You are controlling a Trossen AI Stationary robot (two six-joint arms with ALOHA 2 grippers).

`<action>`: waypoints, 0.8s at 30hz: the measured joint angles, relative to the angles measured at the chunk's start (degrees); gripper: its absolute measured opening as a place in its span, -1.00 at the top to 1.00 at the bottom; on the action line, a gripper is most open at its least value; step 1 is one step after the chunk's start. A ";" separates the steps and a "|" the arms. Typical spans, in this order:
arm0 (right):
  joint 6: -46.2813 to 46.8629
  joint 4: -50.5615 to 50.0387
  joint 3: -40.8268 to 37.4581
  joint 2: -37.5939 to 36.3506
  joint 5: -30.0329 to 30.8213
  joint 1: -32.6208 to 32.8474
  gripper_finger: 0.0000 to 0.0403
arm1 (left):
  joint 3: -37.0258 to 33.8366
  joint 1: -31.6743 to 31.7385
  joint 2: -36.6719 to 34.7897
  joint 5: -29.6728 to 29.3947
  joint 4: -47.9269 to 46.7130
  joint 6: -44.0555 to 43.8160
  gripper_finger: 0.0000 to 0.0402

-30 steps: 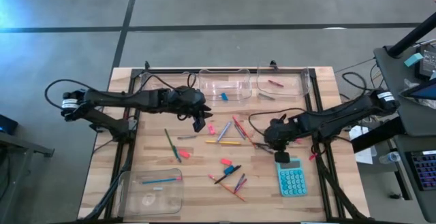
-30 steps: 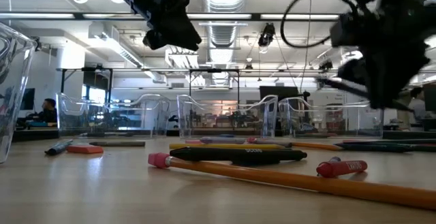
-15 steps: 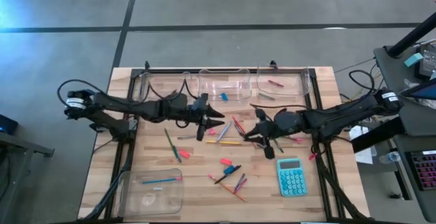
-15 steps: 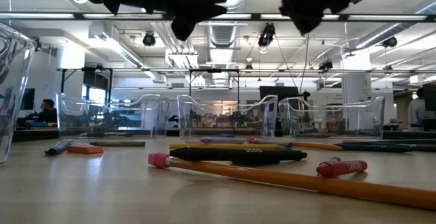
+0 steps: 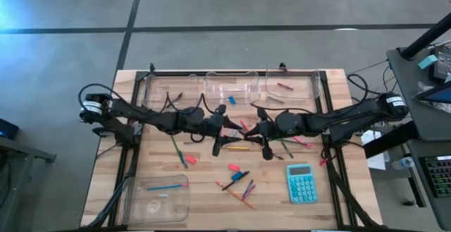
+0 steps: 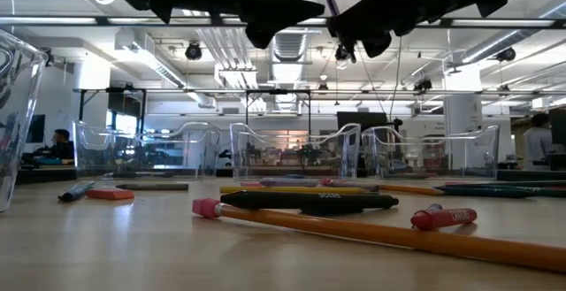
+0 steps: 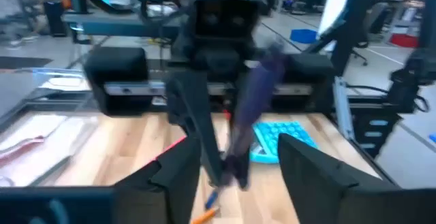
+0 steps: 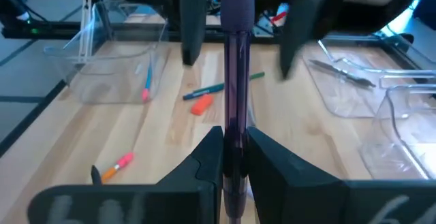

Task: Sort crayons/erasers/pens/pencils in bins
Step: Put the purple ballpen into the top left transparent bin

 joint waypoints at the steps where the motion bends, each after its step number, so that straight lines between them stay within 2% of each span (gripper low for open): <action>1: 0.07 0.63 0.01 0.42 0.00 0.00 0.78 | 0.19 0.00 0.23 -0.18 0.20 0.00 0.04; 6: 0.33 1.06 -0.01 0.67 0.03 0.00 0.78 | 1.10 0.00 0.74 -0.28 0.68 -0.34 -0.07; 11: 0.50 1.51 -0.01 0.50 0.04 0.00 0.78 | 1.10 0.00 0.55 -0.40 1.50 -0.39 0.00; 16: 0.50 1.45 0.00 0.50 0.07 -0.03 0.78 | 1.10 0.00 0.55 -0.42 3.08 -0.37 0.27; 24: -1.05 1.16 0.00 0.50 0.13 -0.58 0.76 | 1.10 0.00 0.47 -0.73 3.67 -0.27 0.89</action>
